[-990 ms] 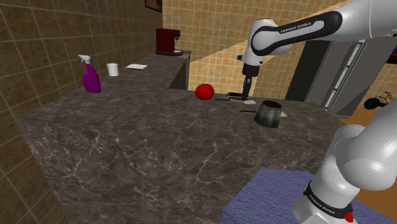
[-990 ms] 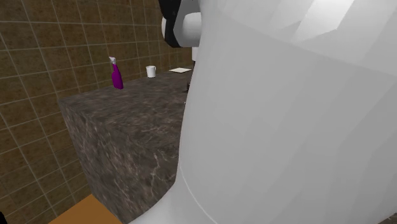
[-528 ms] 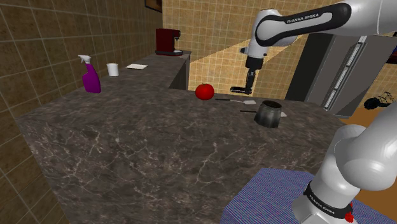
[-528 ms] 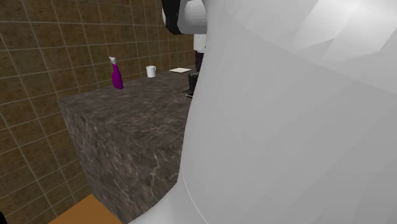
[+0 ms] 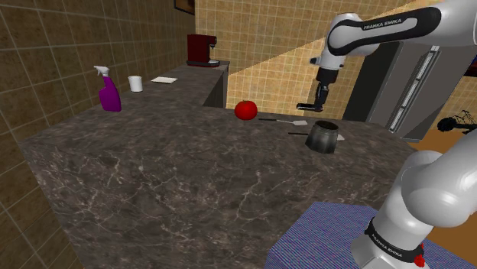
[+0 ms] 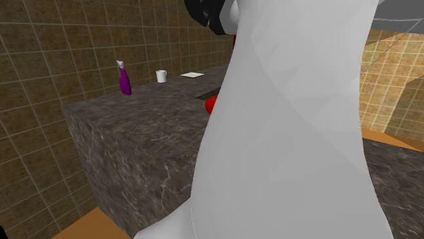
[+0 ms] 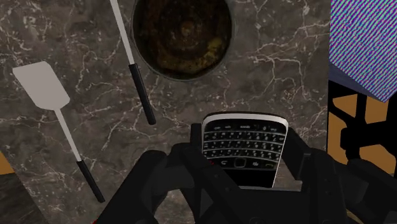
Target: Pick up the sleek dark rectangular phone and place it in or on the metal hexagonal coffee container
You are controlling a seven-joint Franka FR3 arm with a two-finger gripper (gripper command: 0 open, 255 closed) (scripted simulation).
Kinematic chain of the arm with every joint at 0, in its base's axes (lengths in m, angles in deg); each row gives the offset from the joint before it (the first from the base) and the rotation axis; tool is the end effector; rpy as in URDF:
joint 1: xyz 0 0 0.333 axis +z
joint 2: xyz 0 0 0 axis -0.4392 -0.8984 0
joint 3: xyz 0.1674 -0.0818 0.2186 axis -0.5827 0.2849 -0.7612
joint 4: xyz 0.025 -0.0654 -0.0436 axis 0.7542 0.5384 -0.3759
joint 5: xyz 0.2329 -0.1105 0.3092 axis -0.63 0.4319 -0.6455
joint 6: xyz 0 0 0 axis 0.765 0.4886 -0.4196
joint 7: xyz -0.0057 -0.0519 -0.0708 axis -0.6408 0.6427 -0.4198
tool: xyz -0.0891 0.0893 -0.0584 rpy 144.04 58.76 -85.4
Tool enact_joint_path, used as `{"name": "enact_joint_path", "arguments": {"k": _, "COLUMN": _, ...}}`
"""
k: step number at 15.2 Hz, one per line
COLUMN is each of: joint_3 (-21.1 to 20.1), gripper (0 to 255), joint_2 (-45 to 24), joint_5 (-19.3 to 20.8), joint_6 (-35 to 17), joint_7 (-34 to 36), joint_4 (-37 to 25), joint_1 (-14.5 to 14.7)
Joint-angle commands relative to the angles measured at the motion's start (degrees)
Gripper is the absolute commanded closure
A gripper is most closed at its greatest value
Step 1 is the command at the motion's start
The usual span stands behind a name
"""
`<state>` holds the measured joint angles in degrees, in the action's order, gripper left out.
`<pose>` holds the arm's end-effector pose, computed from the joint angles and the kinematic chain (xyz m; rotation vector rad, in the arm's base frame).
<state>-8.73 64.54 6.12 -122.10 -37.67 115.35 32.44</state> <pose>0.4226 -0.1867 0.4668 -3.0219 -0.8052 -0.0113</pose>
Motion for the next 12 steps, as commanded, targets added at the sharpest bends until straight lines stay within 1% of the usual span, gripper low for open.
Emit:
{"name": "enact_joint_path", "arguments": {"k": 1, "joint_3": 1.7, "gripper": 255, "joint_2": 1.2, "joint_5": 1.2, "joint_6": 0.6, "joint_7": -2.6, "joint_4": 0.2, "joint_1": -1.3}}
{"name": "enact_joint_path", "arguments": {"k": 8, "joint_3": 8.8, "gripper": 255, "joint_2": 2.0, "joint_5": 4.3, "joint_6": 1.9, "joint_7": -12.2, "joint_4": -1.5, "joint_1": -4.9}}
{"name": "enact_joint_path", "arguments": {"k": 12, "joint_3": 9.4, "gripper": 255, "joint_2": 1.8, "joint_5": 4.6, "joint_6": -1.2, "joint_7": -12.1, "joint_4": 1.3, "joint_1": -5.0}}
